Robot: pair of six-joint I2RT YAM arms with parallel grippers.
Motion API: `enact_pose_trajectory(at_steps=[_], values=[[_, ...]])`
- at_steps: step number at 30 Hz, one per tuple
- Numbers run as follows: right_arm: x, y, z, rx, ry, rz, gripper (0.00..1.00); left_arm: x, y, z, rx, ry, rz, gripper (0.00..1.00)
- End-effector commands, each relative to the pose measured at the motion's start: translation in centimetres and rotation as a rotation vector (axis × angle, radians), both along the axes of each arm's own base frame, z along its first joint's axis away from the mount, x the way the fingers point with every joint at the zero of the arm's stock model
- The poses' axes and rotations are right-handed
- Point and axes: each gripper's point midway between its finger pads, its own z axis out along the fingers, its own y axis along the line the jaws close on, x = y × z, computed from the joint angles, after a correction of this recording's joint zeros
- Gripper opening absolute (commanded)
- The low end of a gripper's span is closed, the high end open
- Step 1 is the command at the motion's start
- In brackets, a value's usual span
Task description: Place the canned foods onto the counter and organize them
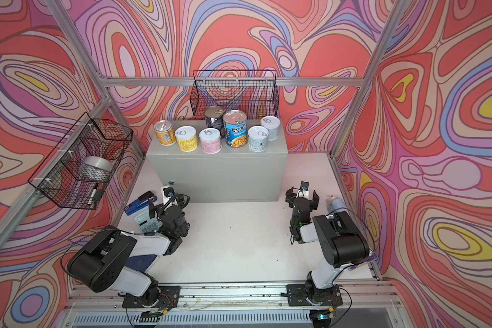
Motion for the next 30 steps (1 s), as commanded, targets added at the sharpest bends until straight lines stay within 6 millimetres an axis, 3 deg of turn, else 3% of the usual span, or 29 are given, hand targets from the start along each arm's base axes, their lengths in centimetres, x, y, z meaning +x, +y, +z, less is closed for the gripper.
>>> enact_pose_trajectory(at_steps=[1, 10, 16, 21, 30], values=[[0.2, -0.1, -0.1, 0.010, 0.008, 0.001, 0.99, -0.3, -0.1, -0.8, -0.018, -0.004, -0.055, 1.00], [1.4, -0.7, -1.0, 0.064, 0.063, 0.025, 0.98, 3.1, -0.6, -3.2, 0.069, 0.077, -0.116, 1.00], [2.0, -1.0, -1.6, 0.092, 0.097, 0.044, 0.98, 2.4, 1.0, -3.3, -0.010, 0.043, -0.133, 1.00], [2.4, -0.6, -1.9, 0.111, 0.110, 0.088, 0.98, 3.9, 0.9, -4.9, -0.102, 0.142, -0.241, 1.00], [2.0, -0.1, -2.5, 0.111, 0.080, 0.149, 0.99, 4.8, 1.3, -6.3, -0.233, 0.195, -0.346, 1.00]])
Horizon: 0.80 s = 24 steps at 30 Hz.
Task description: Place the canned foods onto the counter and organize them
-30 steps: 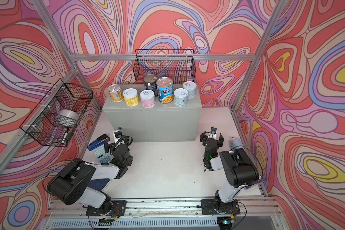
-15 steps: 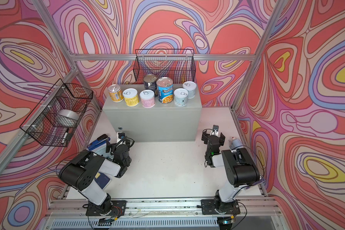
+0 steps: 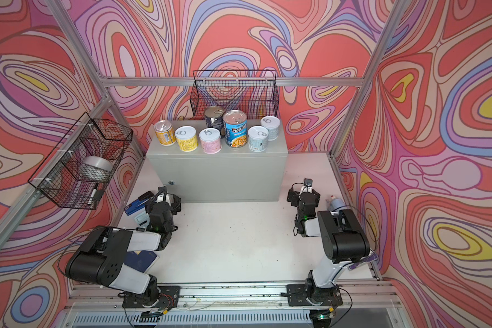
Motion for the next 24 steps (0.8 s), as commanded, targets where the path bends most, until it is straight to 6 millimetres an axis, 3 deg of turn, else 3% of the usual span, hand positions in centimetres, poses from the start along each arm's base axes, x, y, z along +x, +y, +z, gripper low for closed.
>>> enact_pose_trajectory(at_steps=[1, 5, 7, 9, 24], values=[[0.0, 0.2, 0.1, 0.003, -0.021, 0.020, 0.98, 0.8, -0.6, -0.5, -0.107, 0.022, -0.080, 1.00], [0.1, 0.2, 0.0, 0.006, -0.019, 0.022, 0.98, 0.9, 0.0, -2.3, -0.166, 0.069, -0.086, 1.00], [0.1, 0.3, 0.1, 0.005, -0.022, 0.022, 0.99, 1.3, 0.1, -1.6, -0.151, 0.008, -0.098, 1.00], [-0.1, 0.0, 0.3, -0.001, -0.032, 0.006, 0.98, 1.0, 0.0, -2.2, -0.177, 0.072, -0.091, 1.00], [-0.1, 0.1, 0.2, -0.001, -0.026, 0.009, 0.99, 1.1, 0.1, -1.8, -0.163, 0.028, -0.094, 1.00]])
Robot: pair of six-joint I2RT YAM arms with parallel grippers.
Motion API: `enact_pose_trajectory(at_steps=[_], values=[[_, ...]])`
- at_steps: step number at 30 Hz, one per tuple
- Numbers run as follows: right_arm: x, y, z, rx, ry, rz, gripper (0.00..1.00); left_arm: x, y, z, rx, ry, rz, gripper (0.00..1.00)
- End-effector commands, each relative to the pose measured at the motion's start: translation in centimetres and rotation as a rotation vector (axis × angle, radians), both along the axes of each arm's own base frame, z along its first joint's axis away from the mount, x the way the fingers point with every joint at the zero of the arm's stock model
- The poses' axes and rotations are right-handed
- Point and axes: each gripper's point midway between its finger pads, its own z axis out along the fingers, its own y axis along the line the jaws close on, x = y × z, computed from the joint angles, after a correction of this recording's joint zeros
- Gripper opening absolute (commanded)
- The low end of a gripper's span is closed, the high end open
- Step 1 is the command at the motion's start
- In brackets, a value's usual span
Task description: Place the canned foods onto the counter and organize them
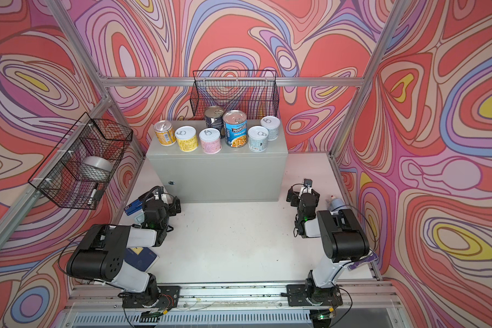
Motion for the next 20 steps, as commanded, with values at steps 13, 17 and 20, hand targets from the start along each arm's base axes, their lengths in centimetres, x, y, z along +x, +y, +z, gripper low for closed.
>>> enact_pose_trajectory(at_steps=[13, 17, 20], values=[[-0.15, -0.15, -0.38, -0.006, 0.007, -0.005, 0.98, 0.28, 0.01, 0.52, -0.015, -0.024, -0.001, 1.00], [-0.04, -0.02, -0.55, -0.001, 0.015, 0.002, 0.98, 0.45, -0.05, 0.38, -0.016, -0.015, -0.005, 1.00], [-0.13, -0.04, -0.44, -0.003, 0.010, 0.001, 0.99, 0.21, -0.09, 0.55, -0.018, -0.029, -0.007, 1.00]])
